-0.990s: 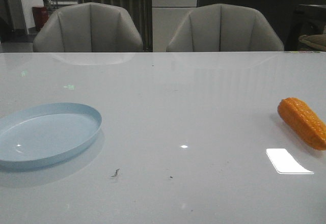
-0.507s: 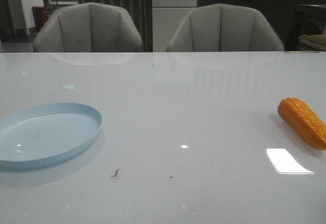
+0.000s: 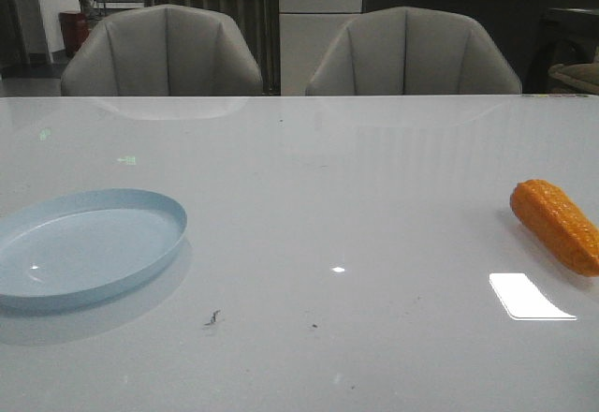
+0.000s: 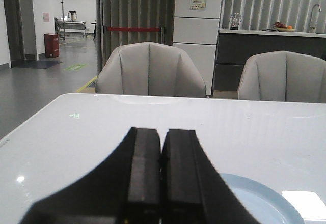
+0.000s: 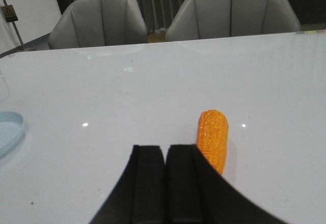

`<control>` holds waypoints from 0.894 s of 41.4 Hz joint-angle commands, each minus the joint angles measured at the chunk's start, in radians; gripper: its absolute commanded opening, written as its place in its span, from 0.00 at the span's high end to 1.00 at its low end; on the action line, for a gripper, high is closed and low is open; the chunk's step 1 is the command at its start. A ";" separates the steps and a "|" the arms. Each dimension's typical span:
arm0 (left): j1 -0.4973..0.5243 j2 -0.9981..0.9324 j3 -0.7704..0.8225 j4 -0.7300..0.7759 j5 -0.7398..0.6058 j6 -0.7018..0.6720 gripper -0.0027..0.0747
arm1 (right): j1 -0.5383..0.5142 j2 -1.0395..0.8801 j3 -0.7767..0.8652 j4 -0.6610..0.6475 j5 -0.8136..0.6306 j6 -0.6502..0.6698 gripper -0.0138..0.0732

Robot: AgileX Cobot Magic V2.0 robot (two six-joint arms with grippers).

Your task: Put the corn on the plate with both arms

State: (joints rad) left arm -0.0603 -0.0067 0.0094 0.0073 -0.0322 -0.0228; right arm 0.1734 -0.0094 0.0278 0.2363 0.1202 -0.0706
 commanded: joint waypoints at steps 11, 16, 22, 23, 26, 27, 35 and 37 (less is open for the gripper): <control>-0.007 -0.019 0.006 -0.002 -0.226 -0.002 0.84 | 0.002 -0.025 -0.060 0.004 -0.208 -0.008 0.78; -0.007 -0.019 -0.070 -0.002 -0.229 -0.002 0.84 | 0.002 -0.023 -0.151 0.004 -0.211 -0.008 0.78; -0.007 -0.009 -0.194 0.031 -0.204 -0.002 0.84 | 0.002 0.018 -0.309 0.004 -0.154 -0.008 0.78; -0.007 0.000 -0.220 0.056 -0.184 -0.002 0.84 | 0.002 0.031 -0.330 0.004 -0.144 -0.008 0.78; -0.007 0.038 -0.282 0.111 -0.144 -0.002 0.84 | 0.002 0.093 -0.403 0.003 -0.120 -0.008 0.78; -0.007 0.052 -0.305 0.123 -0.143 -0.002 0.84 | 0.002 0.122 -0.428 0.003 -0.120 -0.008 0.78; -0.007 0.264 -0.471 0.139 -0.145 -0.002 0.84 | 0.002 0.390 -0.585 0.003 -0.120 -0.008 0.78; -0.007 0.332 -0.505 0.139 -0.145 -0.002 0.84 | 0.002 0.461 -0.611 0.003 -0.120 -0.008 0.78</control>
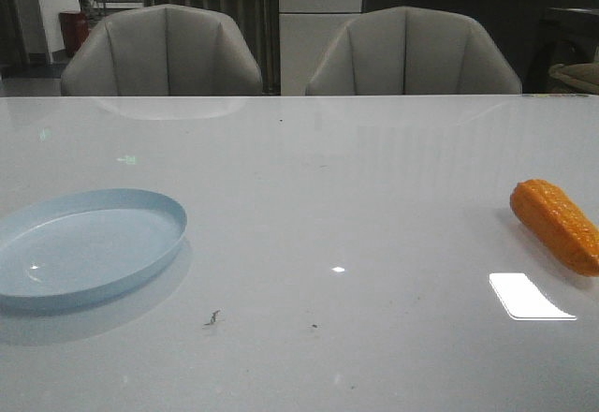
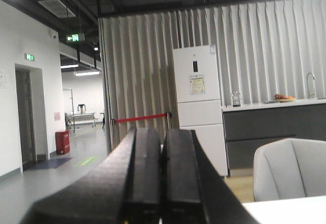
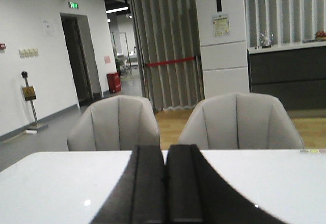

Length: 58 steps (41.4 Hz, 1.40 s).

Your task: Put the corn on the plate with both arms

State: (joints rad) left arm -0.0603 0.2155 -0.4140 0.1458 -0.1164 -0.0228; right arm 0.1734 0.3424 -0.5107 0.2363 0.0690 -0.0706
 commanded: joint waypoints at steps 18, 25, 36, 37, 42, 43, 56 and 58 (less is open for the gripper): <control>-0.007 0.613 -0.116 -0.009 -0.059 -0.002 0.84 | 0.002 0.658 -0.095 0.004 -0.129 -0.008 0.78; -0.007 0.710 -0.116 -0.009 -0.057 -0.002 0.84 | 0.002 0.723 -0.095 0.004 -0.126 -0.008 0.78; -0.007 0.737 -0.116 -0.009 -0.034 -0.002 0.82 | 0.002 0.728 -0.095 0.004 -0.069 -0.008 0.77; -0.007 0.737 -0.116 -0.009 -0.030 -0.002 0.81 | 0.002 0.728 -0.095 0.004 -0.049 -0.008 0.76; -0.007 0.737 -0.116 -0.009 0.022 -0.002 0.65 | 0.002 0.728 -0.095 0.004 0.021 -0.008 0.58; -0.007 0.737 -0.114 -0.009 0.036 -0.002 0.59 | 0.002 0.728 -0.095 0.004 0.030 -0.008 0.54; -0.007 0.737 -0.116 -0.009 0.070 -0.002 0.28 | 0.002 0.728 -0.095 0.004 0.051 -0.008 0.28; -0.007 0.737 -0.123 -0.006 0.077 -0.002 0.30 | 0.002 0.728 -0.095 0.004 0.053 -0.008 0.28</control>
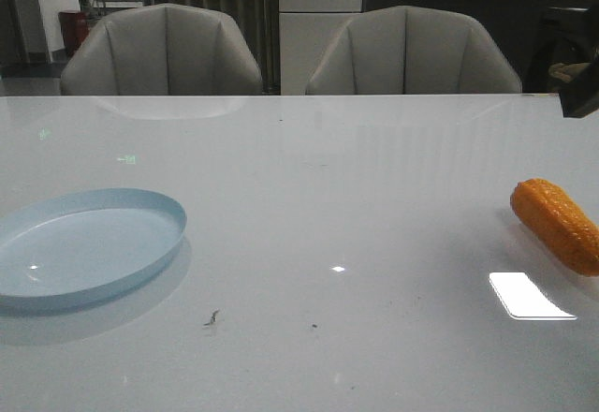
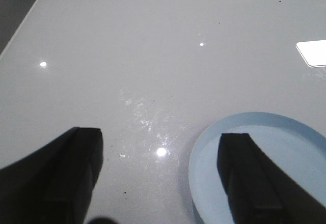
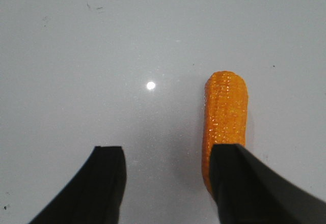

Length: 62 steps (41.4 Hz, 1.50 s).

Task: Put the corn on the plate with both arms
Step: 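Lower the left gripper to the rim of the light blue plate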

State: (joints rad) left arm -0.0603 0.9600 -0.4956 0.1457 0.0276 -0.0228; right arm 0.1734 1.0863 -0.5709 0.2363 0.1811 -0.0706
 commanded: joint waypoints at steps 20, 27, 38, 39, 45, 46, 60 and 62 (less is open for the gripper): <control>-0.007 0.332 -0.556 -0.040 0.439 -0.002 0.31 | 0.002 -0.016 -0.035 0.004 0.001 -0.008 0.28; -0.007 0.526 -0.698 -0.109 0.606 -0.002 0.31 | 0.002 -0.016 -0.035 0.004 0.007 -0.008 0.28; -0.007 0.778 -0.774 -0.260 0.777 0.034 0.31 | 0.002 -0.016 -0.035 0.004 0.007 -0.008 0.28; -0.007 0.791 -0.774 -0.267 0.782 0.034 0.31 | 0.002 -0.016 -0.035 0.004 0.007 -0.008 0.28; -0.007 0.857 -0.774 -0.306 0.807 0.034 0.31 | 0.002 -0.016 -0.035 0.004 0.007 -0.008 0.28; -0.007 0.865 -0.774 -0.305 0.809 0.034 0.31 | 0.002 -0.016 -0.035 0.004 0.008 -0.008 0.28; -0.009 0.915 -0.774 -0.305 0.798 0.034 0.34 | 0.002 -0.016 -0.035 0.004 0.012 -0.008 0.28; -0.009 0.917 -0.774 -0.309 0.795 0.034 0.38 | 0.002 -0.016 -0.035 0.004 0.012 -0.008 0.28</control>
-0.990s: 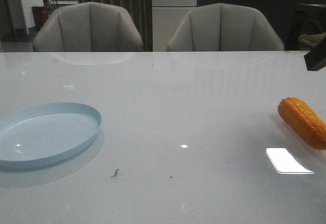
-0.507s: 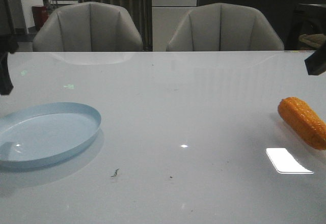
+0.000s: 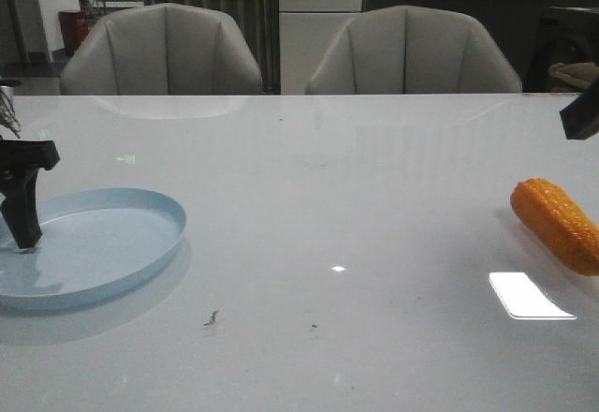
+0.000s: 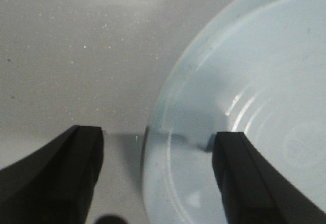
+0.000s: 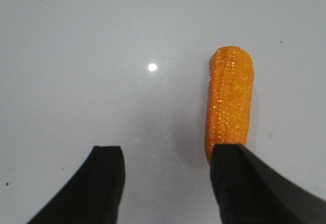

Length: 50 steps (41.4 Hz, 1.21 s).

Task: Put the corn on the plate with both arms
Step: 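Lower the left gripper to the rim of the light blue plate, then grip the plate rim with the left gripper and drag it toward the table center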

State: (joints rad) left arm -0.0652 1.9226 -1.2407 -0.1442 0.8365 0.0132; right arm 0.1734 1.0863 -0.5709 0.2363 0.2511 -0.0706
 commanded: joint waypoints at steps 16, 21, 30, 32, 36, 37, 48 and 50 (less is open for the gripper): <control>-0.005 -0.036 -0.029 -0.054 -0.001 -0.002 0.84 | 0.002 -0.016 -0.035 0.004 -0.040 -0.008 0.28; -0.005 -0.036 -0.037 -0.096 0.012 -0.002 0.84 | 0.002 -0.016 -0.035 0.004 -0.040 -0.008 0.28; -0.005 -0.036 -0.159 -0.212 0.112 -0.002 0.84 | 0.002 -0.016 -0.035 0.004 -0.039 -0.008 0.28; -0.005 -0.036 -0.202 -0.244 0.139 -0.002 0.84 | 0.002 -0.016 -0.035 0.004 -0.039 -0.008 0.28; -0.007 -0.036 -0.287 -0.309 0.182 -0.002 0.84 | 0.002 -0.016 -0.035 0.004 -0.037 -0.008 0.28; -0.009 -0.036 -0.309 -0.325 0.190 -0.002 0.84 | 0.002 -0.016 -0.035 0.004 -0.037 -0.008 0.28; -0.123 -0.036 -0.427 -0.361 0.200 -0.002 0.84 | 0.002 -0.016 -0.035 0.004 -0.033 -0.008 0.28; -0.152 -0.035 -0.427 -0.366 0.183 -0.002 0.84 | 0.002 -0.016 -0.035 0.004 -0.032 -0.008 0.28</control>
State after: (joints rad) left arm -0.1666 1.9350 -1.6289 -0.4538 1.0417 0.0132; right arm 0.1734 1.0863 -0.5709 0.2363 0.2685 -0.0706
